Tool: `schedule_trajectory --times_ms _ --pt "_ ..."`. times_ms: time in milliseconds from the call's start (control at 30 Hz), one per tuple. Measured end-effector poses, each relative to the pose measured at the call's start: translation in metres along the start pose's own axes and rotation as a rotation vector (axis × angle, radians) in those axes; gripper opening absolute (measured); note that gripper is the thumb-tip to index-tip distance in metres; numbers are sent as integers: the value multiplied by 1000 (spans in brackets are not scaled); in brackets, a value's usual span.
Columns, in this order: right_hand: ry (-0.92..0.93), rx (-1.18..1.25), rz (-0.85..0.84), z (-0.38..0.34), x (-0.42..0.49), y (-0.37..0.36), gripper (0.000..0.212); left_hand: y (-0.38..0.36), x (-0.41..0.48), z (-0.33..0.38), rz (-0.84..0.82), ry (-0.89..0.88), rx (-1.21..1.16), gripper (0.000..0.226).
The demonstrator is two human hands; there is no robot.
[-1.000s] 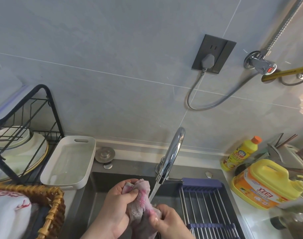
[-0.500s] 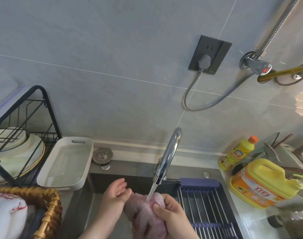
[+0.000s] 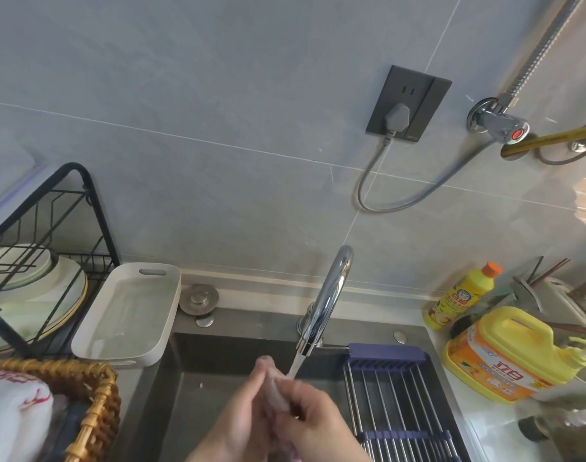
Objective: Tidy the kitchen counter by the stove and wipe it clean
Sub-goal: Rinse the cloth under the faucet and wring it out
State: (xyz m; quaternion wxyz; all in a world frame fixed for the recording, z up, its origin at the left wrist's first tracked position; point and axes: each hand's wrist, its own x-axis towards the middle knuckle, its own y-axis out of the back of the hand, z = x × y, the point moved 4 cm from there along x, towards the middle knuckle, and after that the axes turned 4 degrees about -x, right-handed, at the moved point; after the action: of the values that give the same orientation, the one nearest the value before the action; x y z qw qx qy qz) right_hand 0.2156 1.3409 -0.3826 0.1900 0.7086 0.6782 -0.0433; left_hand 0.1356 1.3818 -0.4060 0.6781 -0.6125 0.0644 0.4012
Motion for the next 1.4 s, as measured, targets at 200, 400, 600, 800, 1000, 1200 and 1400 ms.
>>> schedule_trajectory --times_ms 200,400,600,800,1000,1200,1400 --pt "-41 56 113 1 -11 16 39 -3 -13 16 -113 32 -44 25" --pt "-235 378 113 59 -17 25 34 -3 -25 11 -271 151 34 62" --pt "-362 1175 51 29 -15 -14 58 1 -27 1 -292 290 -148 65" --pt "-88 999 111 24 -7 -4 70 -8 -33 23 -226 159 82 67" --pt "-171 776 93 43 -3 22 64 20 -12 43 57 6 416 38" --pt "-128 752 0 15 -10 26 39 28 -4 52 248 -126 903 20" --pt "-138 792 -80 6 -16 34 53 34 1 56 208 -98 589 49"
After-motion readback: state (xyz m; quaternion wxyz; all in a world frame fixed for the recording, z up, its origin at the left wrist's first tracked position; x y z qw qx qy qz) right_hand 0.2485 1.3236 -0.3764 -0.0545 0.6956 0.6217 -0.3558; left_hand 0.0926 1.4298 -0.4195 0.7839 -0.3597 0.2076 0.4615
